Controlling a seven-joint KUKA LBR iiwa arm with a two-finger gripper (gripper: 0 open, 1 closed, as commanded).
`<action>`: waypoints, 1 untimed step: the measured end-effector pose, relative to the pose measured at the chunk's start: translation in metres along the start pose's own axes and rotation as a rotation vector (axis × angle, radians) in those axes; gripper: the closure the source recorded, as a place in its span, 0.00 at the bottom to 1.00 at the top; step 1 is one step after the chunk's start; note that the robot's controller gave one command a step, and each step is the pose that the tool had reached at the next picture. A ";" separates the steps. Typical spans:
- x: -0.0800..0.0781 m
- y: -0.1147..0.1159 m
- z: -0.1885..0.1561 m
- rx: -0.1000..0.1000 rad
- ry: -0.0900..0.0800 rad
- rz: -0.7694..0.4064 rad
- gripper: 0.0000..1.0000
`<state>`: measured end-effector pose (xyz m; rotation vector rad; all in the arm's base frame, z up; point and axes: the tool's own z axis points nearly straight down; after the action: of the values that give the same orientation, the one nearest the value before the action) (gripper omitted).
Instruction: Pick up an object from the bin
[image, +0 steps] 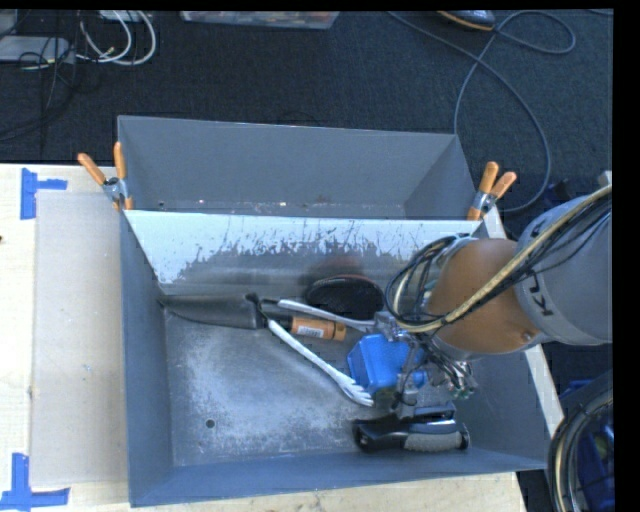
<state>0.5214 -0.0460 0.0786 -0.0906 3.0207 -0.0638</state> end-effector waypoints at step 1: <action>-0.002 0.012 -0.001 0.003 -0.004 -0.019 0.00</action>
Offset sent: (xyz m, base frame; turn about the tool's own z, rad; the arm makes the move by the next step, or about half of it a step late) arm 0.0173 0.0146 -0.0086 -0.0182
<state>0.5228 -0.0340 0.0791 -0.1185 3.0162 -0.0699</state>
